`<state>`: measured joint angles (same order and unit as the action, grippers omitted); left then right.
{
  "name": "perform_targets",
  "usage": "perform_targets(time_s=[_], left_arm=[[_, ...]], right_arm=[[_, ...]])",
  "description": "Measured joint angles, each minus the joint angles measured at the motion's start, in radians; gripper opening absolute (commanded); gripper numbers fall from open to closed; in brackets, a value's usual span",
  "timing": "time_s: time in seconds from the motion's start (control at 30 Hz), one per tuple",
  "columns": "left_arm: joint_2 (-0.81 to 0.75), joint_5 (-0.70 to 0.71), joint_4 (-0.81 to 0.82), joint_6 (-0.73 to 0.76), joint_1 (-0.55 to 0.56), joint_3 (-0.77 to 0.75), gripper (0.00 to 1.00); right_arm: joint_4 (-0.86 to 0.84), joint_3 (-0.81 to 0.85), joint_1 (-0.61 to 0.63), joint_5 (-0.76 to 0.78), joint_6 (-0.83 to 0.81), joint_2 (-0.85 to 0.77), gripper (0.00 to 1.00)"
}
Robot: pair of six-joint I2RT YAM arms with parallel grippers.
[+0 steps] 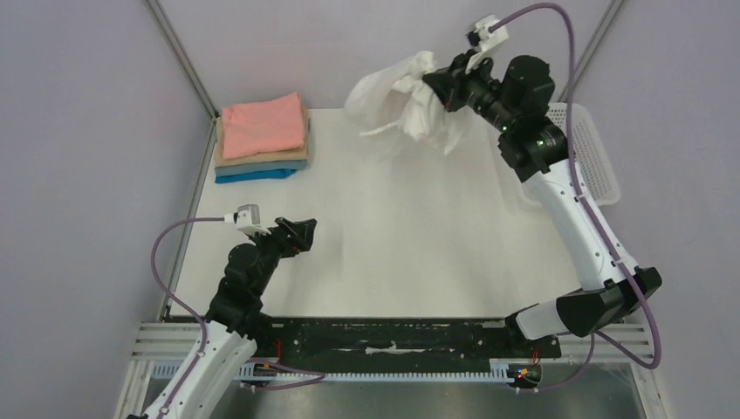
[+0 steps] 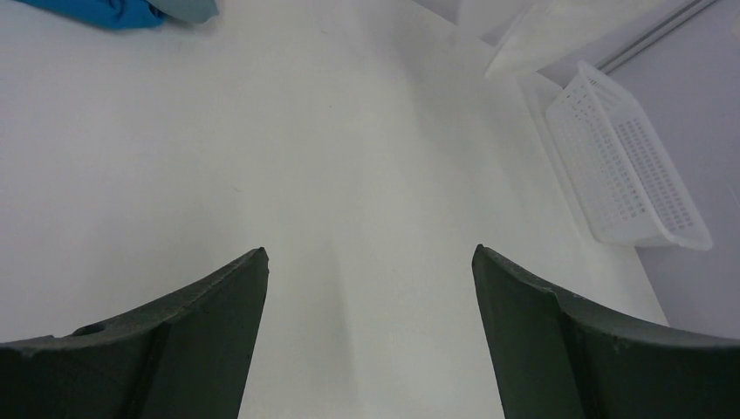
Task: Fold and stack the t-shirts
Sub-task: Move the tshirt to the center of the board
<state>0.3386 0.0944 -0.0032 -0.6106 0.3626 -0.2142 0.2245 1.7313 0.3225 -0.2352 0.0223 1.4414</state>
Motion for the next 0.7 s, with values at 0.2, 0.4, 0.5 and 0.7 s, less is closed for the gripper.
perform_targets(time_s=[0.2, 0.4, 0.5, 0.7], left_arm=[[-0.039, 0.000, -0.063, -0.013, 0.000, -0.011, 0.92], [-0.076, -0.019, -0.109, -0.063, 0.000, -0.016, 0.92], [-0.076, -0.030, -0.124, -0.090, 0.000, -0.014, 0.92], [-0.005, -0.082, -0.131, -0.127, 0.000, -0.011, 0.91]], right_arm=[[-0.096, -0.319, 0.167, -0.051, 0.064, -0.085, 0.00], [-0.158, -0.811, 0.173, 0.169, 0.142, -0.238, 0.16], [-0.165, -0.978, 0.169, 0.325, 0.178, -0.273, 0.65], [-0.126, -1.103, 0.163, 0.521, 0.199, -0.272, 0.98]])
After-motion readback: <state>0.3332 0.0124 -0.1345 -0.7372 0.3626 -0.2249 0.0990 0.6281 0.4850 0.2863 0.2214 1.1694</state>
